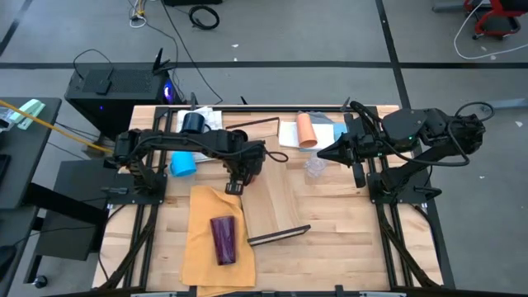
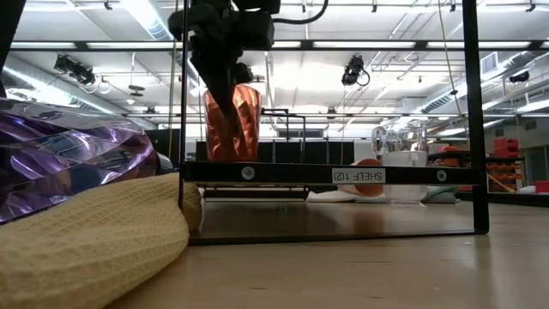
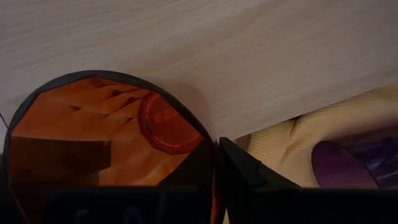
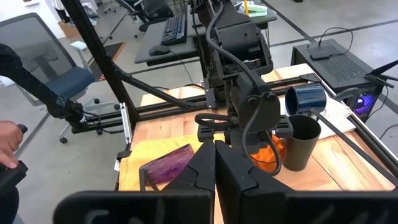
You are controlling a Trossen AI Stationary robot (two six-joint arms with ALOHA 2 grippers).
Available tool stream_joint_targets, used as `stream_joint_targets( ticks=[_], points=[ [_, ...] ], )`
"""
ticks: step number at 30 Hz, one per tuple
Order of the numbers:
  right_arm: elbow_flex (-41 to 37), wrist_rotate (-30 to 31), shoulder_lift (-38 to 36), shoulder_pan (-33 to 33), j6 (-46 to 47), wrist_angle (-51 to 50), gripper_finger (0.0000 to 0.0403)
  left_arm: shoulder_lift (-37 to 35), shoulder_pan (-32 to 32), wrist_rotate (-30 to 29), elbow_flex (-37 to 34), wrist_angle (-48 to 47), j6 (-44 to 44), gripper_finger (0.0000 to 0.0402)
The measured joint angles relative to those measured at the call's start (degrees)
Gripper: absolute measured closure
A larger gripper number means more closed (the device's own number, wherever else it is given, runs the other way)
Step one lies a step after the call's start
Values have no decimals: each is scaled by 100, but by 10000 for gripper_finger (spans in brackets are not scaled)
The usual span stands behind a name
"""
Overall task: Stack small to large cups/mugs on shelf
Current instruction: Put the brown cup on the shelf
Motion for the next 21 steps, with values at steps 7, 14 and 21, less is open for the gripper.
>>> stream_joint_targets(
  ticks=[7, 14, 21],
  points=[
    [0, -2, 0, 0, 42, 0, 394, 0, 13, 2, 0, -29, -5, 377],
    [0, -2, 0, 0, 44, 0, 394, 0, 16, 13, 0, -11, -48, 352],
    [0, 0, 0, 0, 42, -1, 394, 0, 16, 63, 0, 56, -50, 319]
  ],
)
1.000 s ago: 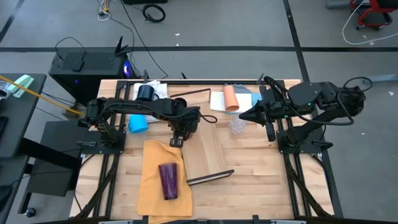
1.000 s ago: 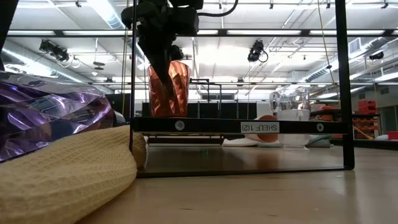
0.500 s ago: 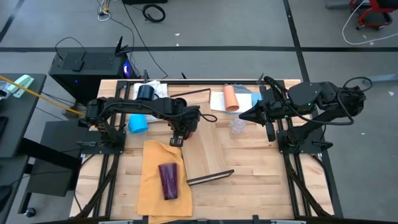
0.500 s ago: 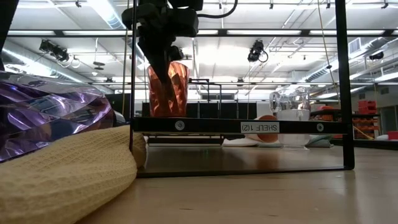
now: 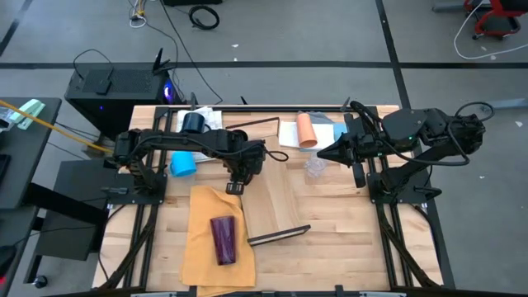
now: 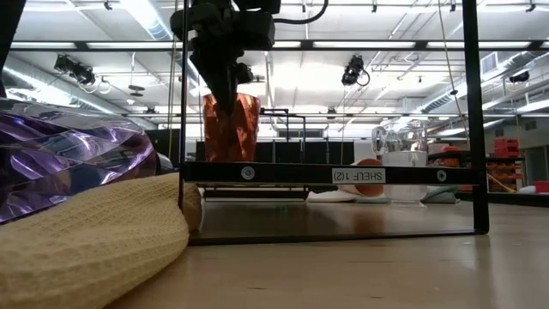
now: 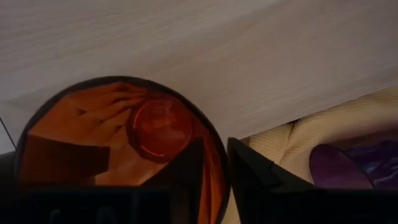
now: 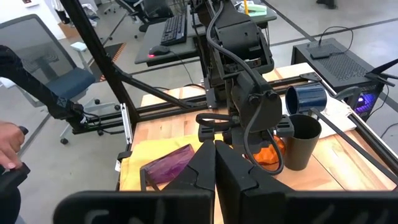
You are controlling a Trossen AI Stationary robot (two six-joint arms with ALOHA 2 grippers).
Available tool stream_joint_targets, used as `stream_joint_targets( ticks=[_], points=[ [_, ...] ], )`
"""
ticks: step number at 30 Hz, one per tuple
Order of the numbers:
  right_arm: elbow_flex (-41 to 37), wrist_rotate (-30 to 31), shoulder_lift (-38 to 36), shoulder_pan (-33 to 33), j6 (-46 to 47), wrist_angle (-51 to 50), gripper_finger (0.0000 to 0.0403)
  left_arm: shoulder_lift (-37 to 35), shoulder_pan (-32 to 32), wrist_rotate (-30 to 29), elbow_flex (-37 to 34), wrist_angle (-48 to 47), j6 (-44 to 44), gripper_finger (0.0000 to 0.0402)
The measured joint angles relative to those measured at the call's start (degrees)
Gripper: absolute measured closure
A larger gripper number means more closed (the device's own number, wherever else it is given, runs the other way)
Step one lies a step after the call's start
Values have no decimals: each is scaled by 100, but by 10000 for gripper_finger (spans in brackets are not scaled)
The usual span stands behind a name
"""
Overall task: Stack small to large cups/mugs on shelf
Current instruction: Put the brown cup on the shelf
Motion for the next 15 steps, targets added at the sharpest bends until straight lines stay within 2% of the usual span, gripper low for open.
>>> stream_joint_targets(
  ticks=[15],
  points=[
    [0, -1, 0, 0, -24, 0, 394, 0, 0, 7, 0, 38, -109, 272]
  ],
)
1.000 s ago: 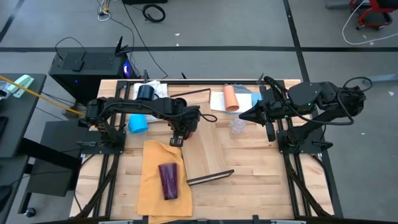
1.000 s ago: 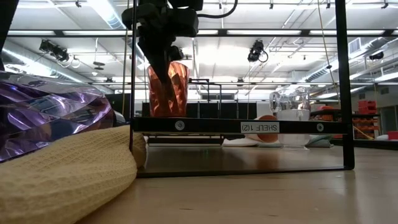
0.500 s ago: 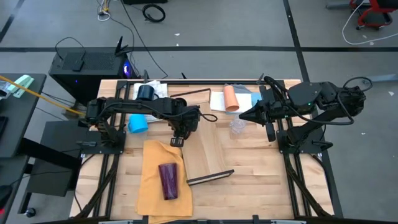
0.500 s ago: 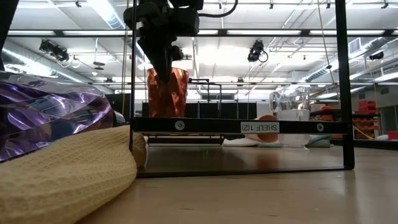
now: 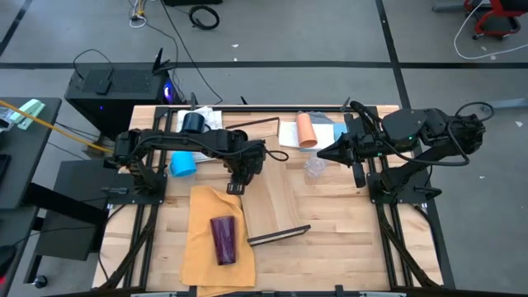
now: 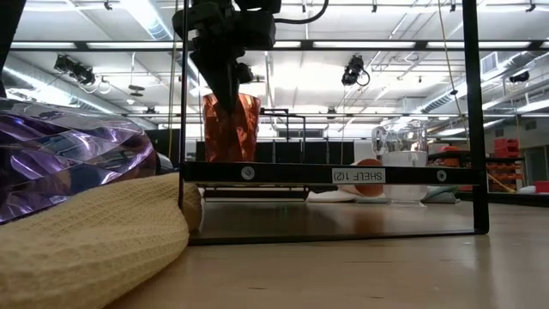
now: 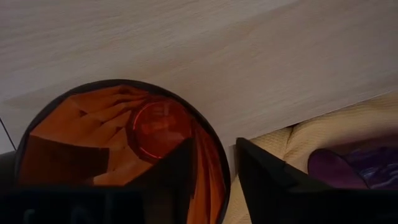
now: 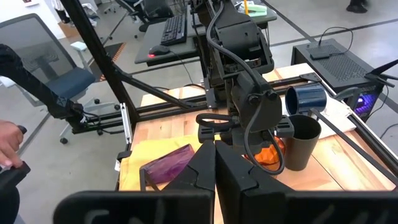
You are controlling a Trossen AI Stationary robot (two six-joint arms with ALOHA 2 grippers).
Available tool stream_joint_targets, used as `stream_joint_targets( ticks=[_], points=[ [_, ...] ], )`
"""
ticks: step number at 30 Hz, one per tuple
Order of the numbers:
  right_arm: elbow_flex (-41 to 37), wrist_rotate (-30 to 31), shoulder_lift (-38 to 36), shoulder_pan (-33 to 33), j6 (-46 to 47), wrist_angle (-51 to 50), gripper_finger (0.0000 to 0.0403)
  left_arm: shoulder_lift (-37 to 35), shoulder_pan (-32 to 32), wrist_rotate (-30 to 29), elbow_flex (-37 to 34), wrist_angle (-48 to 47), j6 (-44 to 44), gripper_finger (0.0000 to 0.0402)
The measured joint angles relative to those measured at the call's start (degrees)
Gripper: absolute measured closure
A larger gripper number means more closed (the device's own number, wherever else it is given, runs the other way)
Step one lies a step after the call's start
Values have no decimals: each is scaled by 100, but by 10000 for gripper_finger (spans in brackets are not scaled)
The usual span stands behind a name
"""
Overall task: Stack small to large cups/mugs on shelf
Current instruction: Put the brown cup on the shelf
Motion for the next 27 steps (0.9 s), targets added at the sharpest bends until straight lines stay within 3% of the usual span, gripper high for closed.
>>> stream_joint_targets(
  ticks=[12, 27],
  points=[
    [0, 1, 0, 0, 2, -1, 394, -11, 0, -83, 13, -81, 0, 222],
    [0, -1, -2, 1, 24, -4, 394, -352, 96, -223, 22, -70, -28, 223]
  ],
)
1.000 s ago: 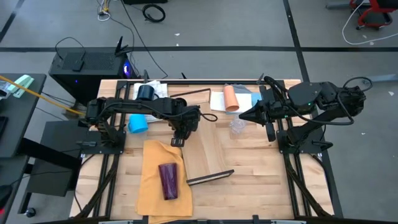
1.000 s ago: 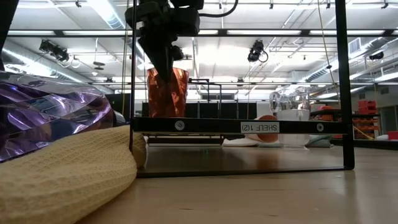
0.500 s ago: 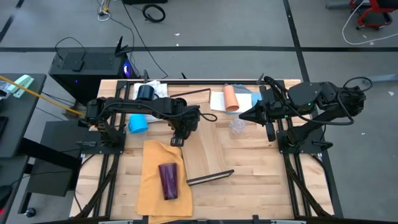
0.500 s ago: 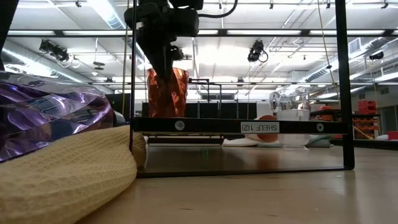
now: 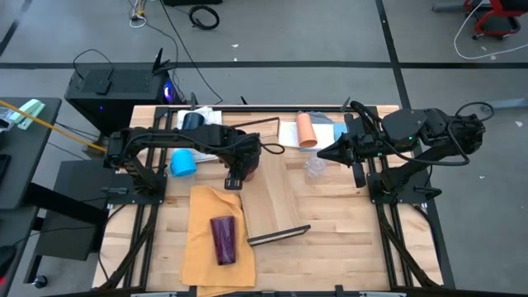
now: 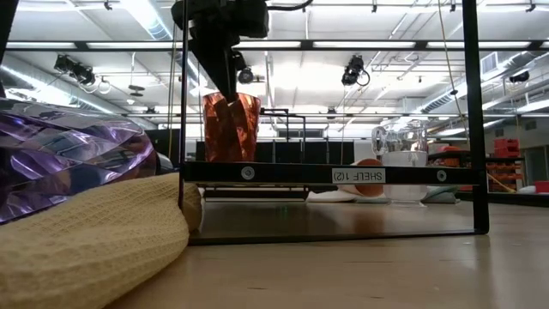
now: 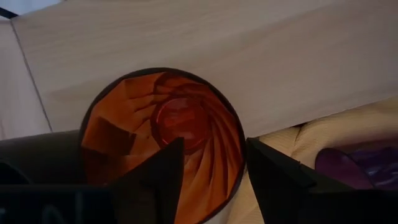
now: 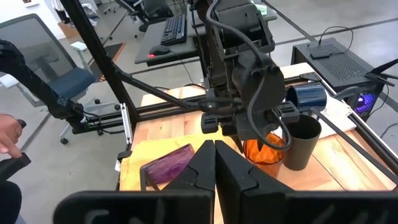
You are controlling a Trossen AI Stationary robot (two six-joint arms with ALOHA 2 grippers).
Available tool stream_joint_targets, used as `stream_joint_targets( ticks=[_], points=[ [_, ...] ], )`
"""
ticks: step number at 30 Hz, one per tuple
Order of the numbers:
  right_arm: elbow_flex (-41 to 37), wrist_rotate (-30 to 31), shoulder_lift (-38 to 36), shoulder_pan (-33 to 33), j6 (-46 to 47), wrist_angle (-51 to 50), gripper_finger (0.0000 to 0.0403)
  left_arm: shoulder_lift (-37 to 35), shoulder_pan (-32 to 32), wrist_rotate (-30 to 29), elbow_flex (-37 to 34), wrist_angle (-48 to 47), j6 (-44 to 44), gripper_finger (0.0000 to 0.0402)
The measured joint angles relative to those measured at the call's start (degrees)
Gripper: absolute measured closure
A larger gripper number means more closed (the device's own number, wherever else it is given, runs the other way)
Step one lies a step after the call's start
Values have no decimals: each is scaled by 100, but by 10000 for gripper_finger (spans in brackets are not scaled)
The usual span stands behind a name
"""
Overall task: Stack small to large cups/mugs on shelf
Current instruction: Put the brown cup on the shelf
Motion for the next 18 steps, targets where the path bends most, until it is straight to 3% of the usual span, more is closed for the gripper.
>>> stream_joint_targets(
  ticks=[18],
  points=[
    [0, 0, 0, 1, 22, 3, 394, -31, 0, -68, 4, 160, -30, 234]
  ],
)
